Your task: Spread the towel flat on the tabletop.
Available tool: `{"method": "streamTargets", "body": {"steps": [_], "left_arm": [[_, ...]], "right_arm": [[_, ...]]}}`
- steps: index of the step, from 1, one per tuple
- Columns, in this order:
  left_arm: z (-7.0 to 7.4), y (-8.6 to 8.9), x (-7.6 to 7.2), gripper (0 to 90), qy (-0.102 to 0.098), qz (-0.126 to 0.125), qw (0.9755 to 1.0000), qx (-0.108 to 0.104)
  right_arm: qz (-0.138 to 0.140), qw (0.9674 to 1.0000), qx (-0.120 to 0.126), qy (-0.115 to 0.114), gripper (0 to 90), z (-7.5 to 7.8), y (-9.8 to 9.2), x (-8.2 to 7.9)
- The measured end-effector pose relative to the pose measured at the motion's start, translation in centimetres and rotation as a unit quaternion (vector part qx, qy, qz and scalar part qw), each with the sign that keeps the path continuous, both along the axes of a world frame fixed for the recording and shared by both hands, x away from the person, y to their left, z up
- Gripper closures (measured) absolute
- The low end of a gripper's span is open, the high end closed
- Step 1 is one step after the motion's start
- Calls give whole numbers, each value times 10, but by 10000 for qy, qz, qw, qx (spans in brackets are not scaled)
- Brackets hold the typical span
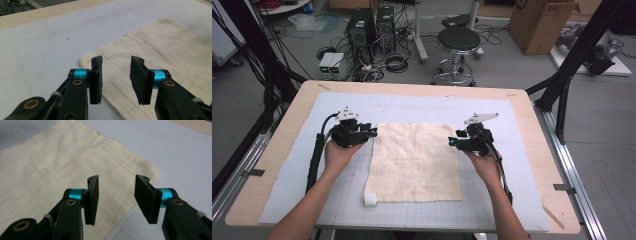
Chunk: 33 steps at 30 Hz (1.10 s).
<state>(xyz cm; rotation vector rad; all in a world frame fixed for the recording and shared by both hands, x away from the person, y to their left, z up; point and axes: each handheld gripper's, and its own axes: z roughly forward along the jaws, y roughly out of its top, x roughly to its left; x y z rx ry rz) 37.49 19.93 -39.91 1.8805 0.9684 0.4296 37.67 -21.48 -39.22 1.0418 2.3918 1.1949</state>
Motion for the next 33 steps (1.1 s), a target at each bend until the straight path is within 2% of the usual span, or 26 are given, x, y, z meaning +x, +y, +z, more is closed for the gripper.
{"method": "streamTargets", "body": {"steps": [3, 7, 9, 10, 12, 14, 17, 19, 21, 24, 26, 27, 30, 33], "left_arm": [[-2, 2, -19, 615, -51, -195, 9997, -106], [-7, 2, -45, 583, -102, -469, 9988, -52], [-7, 1, -57, 572, -91, -616, 9980, 71], [-8, 1, -65, 564, -140, -682, 9976, 35], [-10, 2, -76, 555, -160, -766, 9969, 50], [-14, 4, -88, 547, -143, -863, 9962, 47], [-21, 6, -102, 528, -50, -1013, 9948, 61], [-25, 6, -109, 501, 78, -1157, 9932, 28], [-27, 4, -117, 480, 77, -1293, 9915, 146], [-30, 3, -127, 471, 119, -1537, 9878, 209], [-33, 2, -132, 472, 222, -1731, 9844, 236], [-35, 1, -133, 482, 310, -1850, 9819, 265], [-39, 0, -135, 521, 423, -2039, 9771, 446], [-42, -1, -135, 584, 500, -2126, 9746, 500]], "right_arm": [[174, 9998, 127, -1, 506, -1, -1, -18], [462, 9988, 166, -50, 469, -5, -1, -41], [618, 9979, 210, -31, 444, -6, -1, -50], [663, 9975, 228, -64, 423, -7, -1, -54], [742, 9970, 221, -38, 392, -9, 0, -63], [876, 9959, 138, -153, 372, -12, 2, -73], [982, 9950, 77, -178, 361, -16, 5, -86], [1074, 9941, 100, -90, 377, -20, 6, -93], [1143, 9934, 120, -17, 404, -25, 5, -98], [1207, 9927, 62, -7, 439, -31, 2, -104], [1322, 9912, 82, 74, 517, -34, 0, -107], [1358, 9906, 83, 147, 519, -35, -1, -109], [1488, 9885, 23, 284, 543, -38, -1, -114], [1569, 9870, -74, 350, 563, -43, -1, -117]]}}
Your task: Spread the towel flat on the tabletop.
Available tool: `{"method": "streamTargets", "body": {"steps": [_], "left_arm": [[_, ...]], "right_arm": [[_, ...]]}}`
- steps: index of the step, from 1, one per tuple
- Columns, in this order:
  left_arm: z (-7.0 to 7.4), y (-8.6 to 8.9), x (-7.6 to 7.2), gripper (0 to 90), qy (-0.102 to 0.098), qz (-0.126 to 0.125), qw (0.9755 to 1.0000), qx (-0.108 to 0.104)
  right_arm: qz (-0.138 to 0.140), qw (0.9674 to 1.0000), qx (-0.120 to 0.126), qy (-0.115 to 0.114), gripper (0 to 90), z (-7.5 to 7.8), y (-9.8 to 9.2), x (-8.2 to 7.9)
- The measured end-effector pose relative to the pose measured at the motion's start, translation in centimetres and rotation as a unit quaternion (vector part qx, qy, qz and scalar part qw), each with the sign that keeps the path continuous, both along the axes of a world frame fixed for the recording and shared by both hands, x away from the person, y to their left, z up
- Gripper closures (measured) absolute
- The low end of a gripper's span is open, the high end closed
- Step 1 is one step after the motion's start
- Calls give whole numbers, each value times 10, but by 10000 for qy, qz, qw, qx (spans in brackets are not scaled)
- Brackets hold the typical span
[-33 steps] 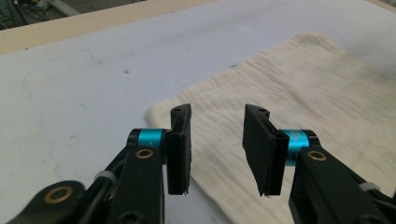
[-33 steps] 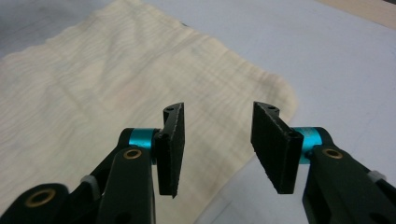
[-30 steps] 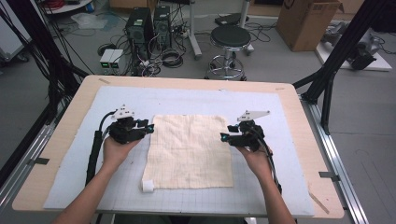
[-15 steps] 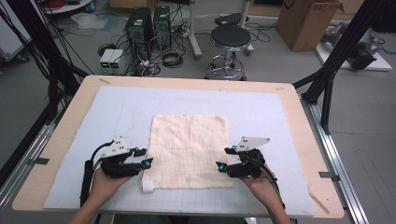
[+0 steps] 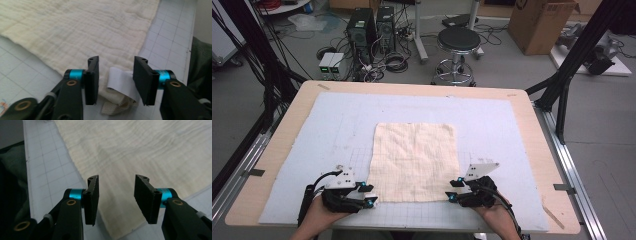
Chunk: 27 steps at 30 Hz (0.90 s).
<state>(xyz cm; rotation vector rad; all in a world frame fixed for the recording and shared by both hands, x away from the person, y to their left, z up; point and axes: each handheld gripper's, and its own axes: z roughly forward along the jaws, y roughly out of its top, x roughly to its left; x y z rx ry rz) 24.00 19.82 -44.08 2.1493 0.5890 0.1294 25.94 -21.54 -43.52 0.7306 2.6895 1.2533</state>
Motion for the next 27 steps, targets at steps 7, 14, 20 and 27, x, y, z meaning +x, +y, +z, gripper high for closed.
{"method": "streamTargets", "body": {"steps": [7, 14, 20, 27], "left_arm": [[-3, -1, 0, 733, -42, -148, 9998, 137], [-1, 4, 1, 883, -119, -38, 9998, 174], [3, 15, -1, 890, -177, 97, 9998, 55], [5, 24, -9, 892, -222, 97, 9997, -57]], "right_arm": [[40, 9994, -347, 10, 643, -4, 6, -4], [141, 9995, -249, 140, 868, -4, 9, -2], [162, 9993, -134, 309, 881, -4, 10, -4], [241, 9991, -185, 304, 882, -3, 15, -12]]}}
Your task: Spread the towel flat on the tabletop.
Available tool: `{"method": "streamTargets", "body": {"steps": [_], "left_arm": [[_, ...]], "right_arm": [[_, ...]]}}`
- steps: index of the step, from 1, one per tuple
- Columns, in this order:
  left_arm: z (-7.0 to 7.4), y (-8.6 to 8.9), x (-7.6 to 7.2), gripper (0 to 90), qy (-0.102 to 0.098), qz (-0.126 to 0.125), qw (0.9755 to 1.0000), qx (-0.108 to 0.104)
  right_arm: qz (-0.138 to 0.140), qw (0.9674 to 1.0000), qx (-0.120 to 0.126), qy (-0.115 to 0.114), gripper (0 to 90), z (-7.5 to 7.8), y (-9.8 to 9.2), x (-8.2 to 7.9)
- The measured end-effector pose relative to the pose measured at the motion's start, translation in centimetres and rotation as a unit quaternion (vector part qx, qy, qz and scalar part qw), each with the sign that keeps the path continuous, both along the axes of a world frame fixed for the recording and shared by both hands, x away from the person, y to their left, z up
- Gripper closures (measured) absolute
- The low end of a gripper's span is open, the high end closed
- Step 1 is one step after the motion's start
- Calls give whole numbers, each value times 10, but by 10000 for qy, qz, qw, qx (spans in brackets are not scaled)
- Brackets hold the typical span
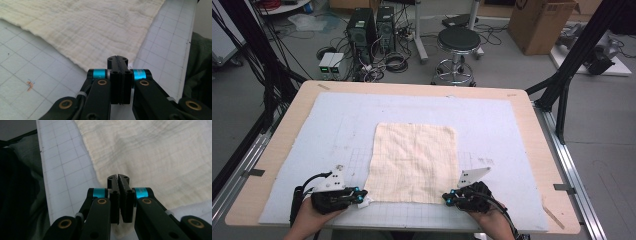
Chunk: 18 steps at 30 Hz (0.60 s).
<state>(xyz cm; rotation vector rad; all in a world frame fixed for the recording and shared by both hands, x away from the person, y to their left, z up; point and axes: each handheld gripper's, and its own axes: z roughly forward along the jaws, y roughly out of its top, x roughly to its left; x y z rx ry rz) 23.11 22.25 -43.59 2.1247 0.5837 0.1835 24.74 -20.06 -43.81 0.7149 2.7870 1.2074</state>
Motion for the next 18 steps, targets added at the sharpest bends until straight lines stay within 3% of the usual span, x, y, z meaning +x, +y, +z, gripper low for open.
{"method": "streamTargets", "body": {"steps": [7, 18], "left_arm": [[5, 7, -11, 892, -91, 5, 9999, -97], [8, 9, -25, 892, -96, -172, 9997, -151]], "right_arm": [[-24, 9999, 135, 1, 882, 2, -3, -4], [24, 10000, 90, 12, 879, 3, -1, -13]]}}
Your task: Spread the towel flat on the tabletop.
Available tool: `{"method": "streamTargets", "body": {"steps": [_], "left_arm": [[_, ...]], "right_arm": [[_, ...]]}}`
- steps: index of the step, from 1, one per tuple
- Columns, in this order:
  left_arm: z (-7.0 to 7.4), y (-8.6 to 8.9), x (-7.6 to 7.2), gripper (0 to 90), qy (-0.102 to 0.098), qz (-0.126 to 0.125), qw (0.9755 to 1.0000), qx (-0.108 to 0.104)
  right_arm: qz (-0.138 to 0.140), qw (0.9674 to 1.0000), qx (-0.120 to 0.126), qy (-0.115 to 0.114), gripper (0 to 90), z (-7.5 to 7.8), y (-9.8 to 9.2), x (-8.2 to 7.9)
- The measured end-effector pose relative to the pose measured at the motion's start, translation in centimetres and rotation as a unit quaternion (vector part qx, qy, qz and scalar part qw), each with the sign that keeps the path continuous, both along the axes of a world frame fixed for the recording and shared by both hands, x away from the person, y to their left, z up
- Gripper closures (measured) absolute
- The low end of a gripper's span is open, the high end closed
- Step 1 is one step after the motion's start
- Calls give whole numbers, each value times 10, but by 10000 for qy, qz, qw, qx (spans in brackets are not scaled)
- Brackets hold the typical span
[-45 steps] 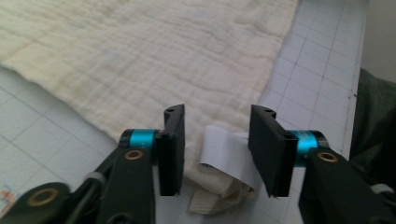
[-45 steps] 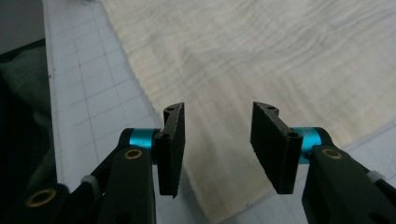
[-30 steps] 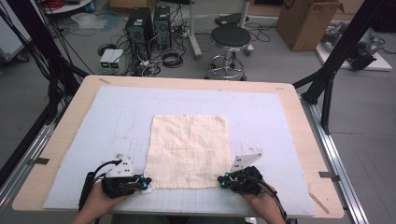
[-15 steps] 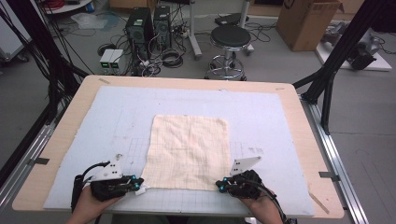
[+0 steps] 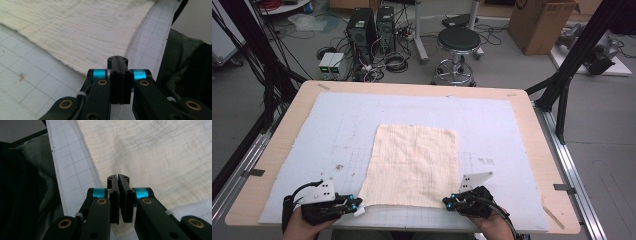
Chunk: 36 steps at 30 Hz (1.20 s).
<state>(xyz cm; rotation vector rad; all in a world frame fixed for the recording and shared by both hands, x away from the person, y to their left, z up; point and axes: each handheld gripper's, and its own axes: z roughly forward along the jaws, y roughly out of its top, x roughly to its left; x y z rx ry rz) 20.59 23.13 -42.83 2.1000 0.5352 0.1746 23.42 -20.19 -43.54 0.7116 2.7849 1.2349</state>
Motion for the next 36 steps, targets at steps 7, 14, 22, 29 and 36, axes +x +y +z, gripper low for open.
{"method": "streamTargets", "body": {"steps": [7, 14, 22, 29, 36], "left_arm": [[0, -1, 5, 831, 79, 44, 9998, -159], [3, -3, 18, 737, 135, 254, 9989, -380], [4, -8, 37, 666, 28, 442, 9975, -548], [7, -5, 42, 590, 48, 601, 9964, -591], [12, -4, 54, 482, -23, 883, 9940, -644]], "right_arm": [[-129, 9993, 361, -5, 685, 5, -7, 3], [-386, 9972, 631, -83, 568, 11, -14, 15], [-600, 9958, 665, -211, 409, 13, -18, 32], [-851, 9933, 739, -258, 330, 14, -23, 44], [-905, 9925, 673, -482, 293, 22, -23, 55]]}}
